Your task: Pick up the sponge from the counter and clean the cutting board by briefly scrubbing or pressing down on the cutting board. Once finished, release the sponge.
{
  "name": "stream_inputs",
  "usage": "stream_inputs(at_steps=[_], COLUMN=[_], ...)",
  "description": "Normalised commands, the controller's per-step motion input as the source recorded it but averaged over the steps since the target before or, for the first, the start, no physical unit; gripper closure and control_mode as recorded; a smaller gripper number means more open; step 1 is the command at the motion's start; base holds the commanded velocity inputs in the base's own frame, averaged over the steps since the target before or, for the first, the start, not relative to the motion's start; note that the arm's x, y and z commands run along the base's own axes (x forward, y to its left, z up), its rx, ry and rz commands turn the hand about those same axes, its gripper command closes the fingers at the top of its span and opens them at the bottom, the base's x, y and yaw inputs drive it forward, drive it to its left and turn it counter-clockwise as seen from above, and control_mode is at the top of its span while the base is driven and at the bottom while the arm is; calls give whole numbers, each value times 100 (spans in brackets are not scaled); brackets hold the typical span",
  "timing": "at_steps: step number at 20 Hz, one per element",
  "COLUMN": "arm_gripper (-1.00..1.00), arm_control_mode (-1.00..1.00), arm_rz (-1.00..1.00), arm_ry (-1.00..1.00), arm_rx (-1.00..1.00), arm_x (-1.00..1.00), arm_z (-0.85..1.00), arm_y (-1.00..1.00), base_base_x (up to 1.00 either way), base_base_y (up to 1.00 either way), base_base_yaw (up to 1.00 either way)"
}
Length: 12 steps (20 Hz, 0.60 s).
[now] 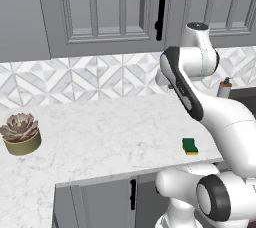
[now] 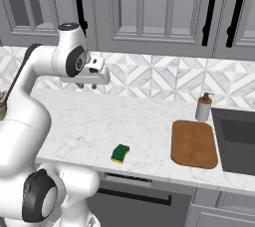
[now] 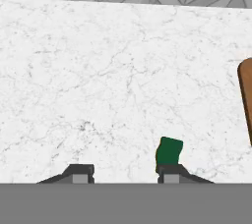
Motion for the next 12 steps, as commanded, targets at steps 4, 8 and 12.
stream_inputs(at_steps=[4,8,12], arm_gripper=[-100,-100,-100], arm_control_mode=[-100,-100,-100], arm_rz=[-3,-3,-4], arm_ry=[0,0,0], arm_rx=[0,1,0], arm_x=[-39,-67,-54], arm_z=[-10,-39,-53], arm_y=[-17,-44,-35], base_base_x=[0,0,0], base_base_y=[0,0,0], base_base_yaw=[0,0,0])
